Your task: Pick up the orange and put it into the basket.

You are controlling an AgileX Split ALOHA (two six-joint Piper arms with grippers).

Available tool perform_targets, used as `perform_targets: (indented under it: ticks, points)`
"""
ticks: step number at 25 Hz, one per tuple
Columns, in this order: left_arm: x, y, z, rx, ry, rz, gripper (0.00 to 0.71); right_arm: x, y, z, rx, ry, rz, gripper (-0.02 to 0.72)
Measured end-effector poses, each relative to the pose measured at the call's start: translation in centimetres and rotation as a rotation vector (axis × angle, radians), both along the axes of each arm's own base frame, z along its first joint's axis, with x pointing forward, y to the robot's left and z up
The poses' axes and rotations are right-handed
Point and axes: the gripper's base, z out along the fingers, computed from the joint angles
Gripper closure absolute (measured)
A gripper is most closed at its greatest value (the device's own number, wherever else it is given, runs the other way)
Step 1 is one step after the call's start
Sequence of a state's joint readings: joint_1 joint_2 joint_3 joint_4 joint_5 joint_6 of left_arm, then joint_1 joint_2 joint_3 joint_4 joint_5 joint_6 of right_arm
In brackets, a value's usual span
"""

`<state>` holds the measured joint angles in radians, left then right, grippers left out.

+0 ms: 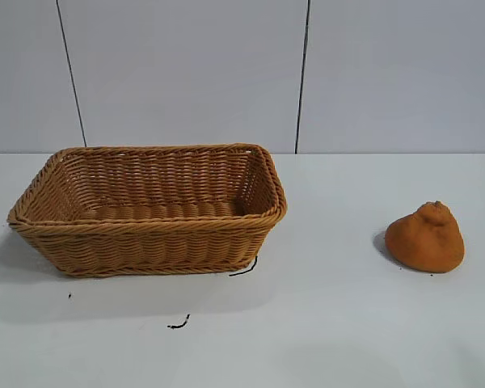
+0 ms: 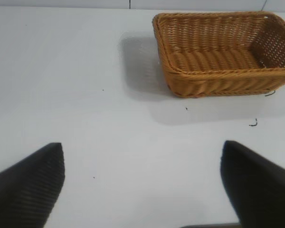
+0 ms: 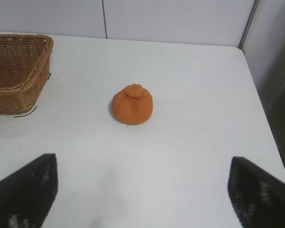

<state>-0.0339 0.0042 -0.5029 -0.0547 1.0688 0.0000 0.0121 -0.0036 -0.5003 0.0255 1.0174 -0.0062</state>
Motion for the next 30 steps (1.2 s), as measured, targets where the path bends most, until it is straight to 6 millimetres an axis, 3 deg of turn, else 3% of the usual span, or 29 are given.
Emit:
perform_targets:
  ticks: [7, 11, 18, 21, 22, 23, 25, 26, 30]
  points:
    - [0.0, 0.0, 0.0, 0.0, 0.0, 0.0, 0.071, 0.1, -0.1, 0.2, -0.009, 0.0, -0.006, 0.008]
    - [0.0, 0.0, 0.0, 0.0, 0.0, 0.0, 0.071, 1.7, -0.1, 1.2, -0.009, 0.063, -0.012, 0.008]
    - [0.0, 0.0, 0.0, 0.0, 0.0, 0.0, 0.071, 11.9, 0.0, 2.9, 0.007, 0.427, -0.027, 0.008]
    - [0.0, 0.0, 0.0, 0.0, 0.0, 0.0, 0.071, 16.9, 0.1, 2.4, 0.013, 0.574, -0.026, 0.008]
    - [0.0, 0.0, 0.0, 0.0, 0.0, 0.0, 0.071, 16.9, 0.1, 2.4, 0.013, 0.574, -0.026, 0.008]
    - [0.0, 0.0, 0.0, 0.0, 0.0, 0.0, 0.071, 18.4, 0.2, 2.3, 0.016, 0.604, -0.026, 0.008]
    - [0.0, 0.0, 0.0, 0.0, 0.0, 0.0, 0.071, 21.9, 0.3, 1.3, 0.019, 0.69, -0.027, 0.008]
    - [0.0, 0.0, 0.0, 0.0, 0.0, 0.0, 0.071, 25.1, 0.3, 0.7, 0.022, 0.739, -0.028, 0.008]
    - [0.0, 0.0, 0.0, 0.0, 0.0, 0.0, 0.071, 31.2, 0.7, -0.7, 0.062, 0.793, -0.024, 0.008]
